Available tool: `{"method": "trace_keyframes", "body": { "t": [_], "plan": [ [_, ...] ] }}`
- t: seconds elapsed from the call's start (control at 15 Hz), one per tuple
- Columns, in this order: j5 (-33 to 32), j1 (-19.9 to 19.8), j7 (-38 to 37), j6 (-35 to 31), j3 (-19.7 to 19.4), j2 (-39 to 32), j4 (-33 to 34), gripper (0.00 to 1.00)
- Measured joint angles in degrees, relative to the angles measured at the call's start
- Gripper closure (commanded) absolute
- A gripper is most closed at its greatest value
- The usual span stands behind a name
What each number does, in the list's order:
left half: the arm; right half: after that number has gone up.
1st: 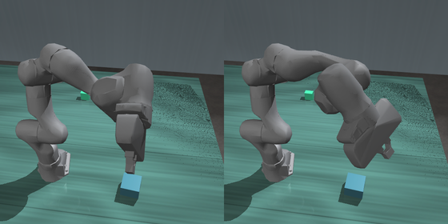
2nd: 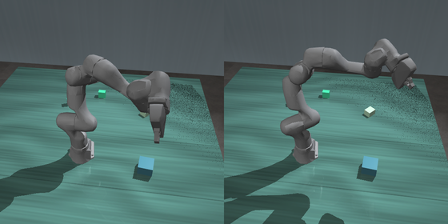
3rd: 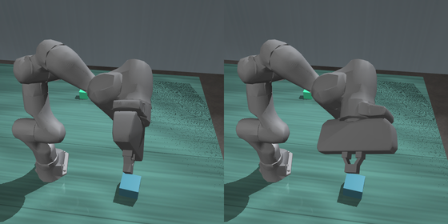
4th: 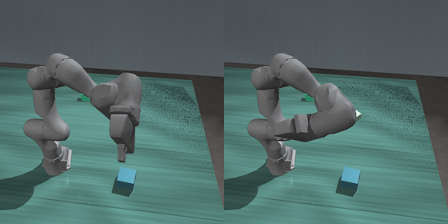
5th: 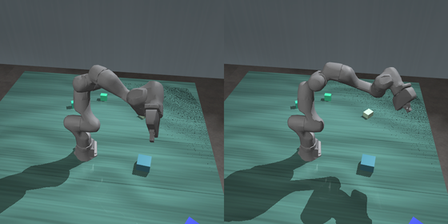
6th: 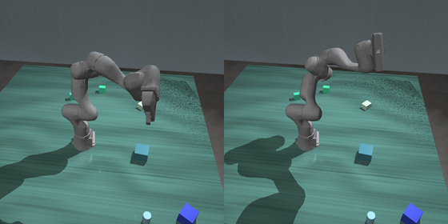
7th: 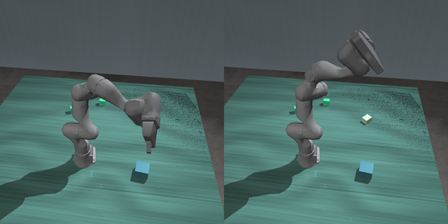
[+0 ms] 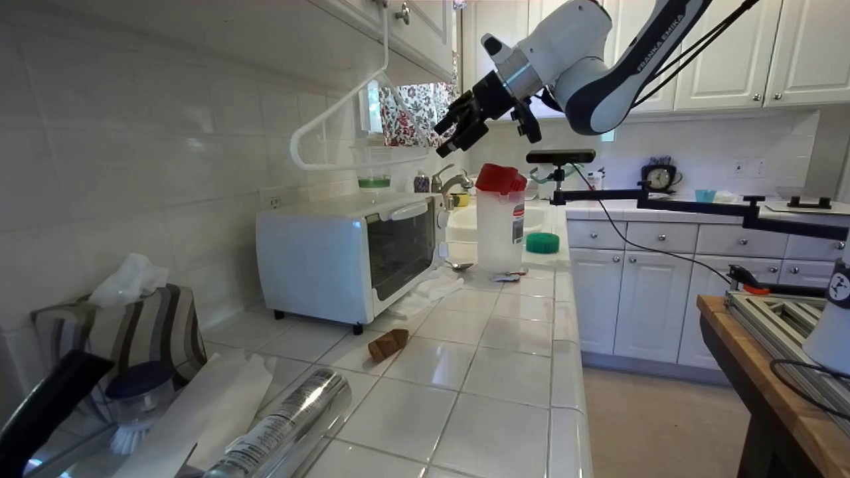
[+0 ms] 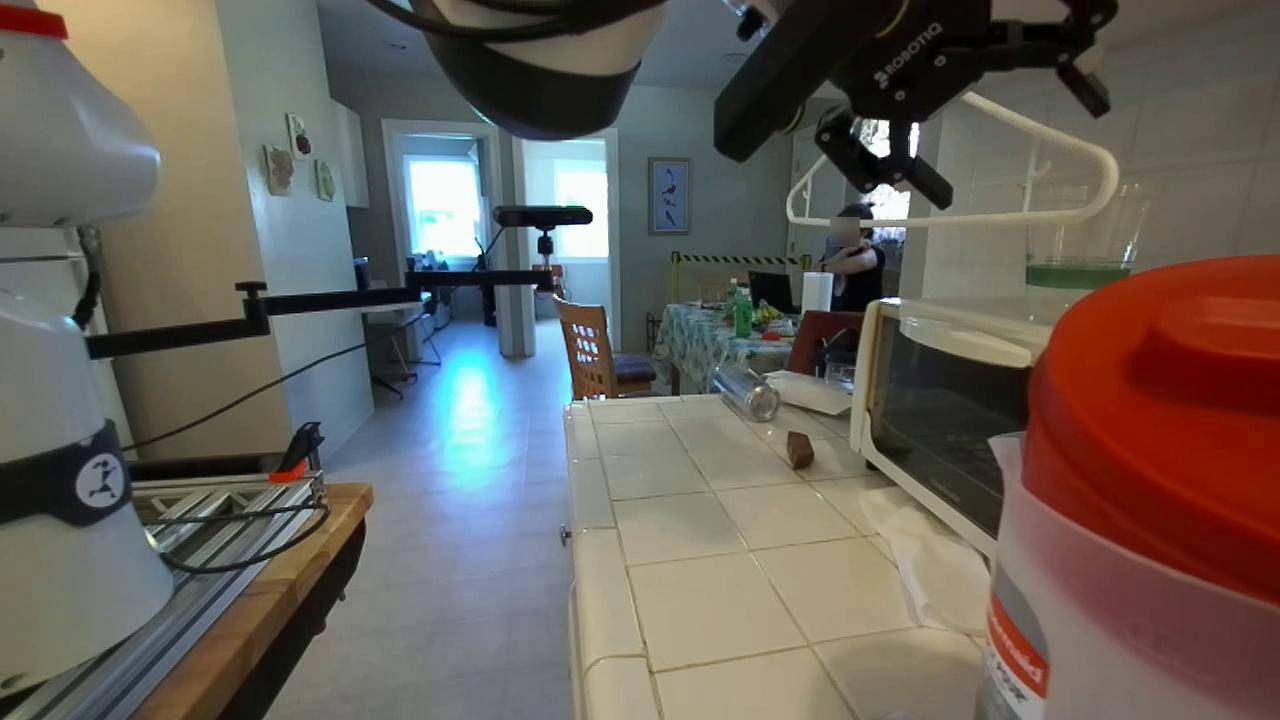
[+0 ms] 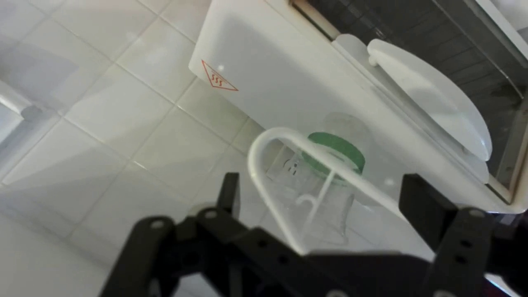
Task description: Put the coat hanger on the counter
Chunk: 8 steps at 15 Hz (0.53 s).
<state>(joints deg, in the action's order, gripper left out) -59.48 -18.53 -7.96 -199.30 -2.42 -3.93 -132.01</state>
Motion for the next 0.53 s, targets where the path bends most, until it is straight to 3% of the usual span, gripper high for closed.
{"method": "trace_keyframes", "body": {
  "t": [0.53],
  "plan": [
    [0.0, -0.3, 0.0, -0.5, 0.0, -4.6, 3.2, 0.00]
  ]
}}
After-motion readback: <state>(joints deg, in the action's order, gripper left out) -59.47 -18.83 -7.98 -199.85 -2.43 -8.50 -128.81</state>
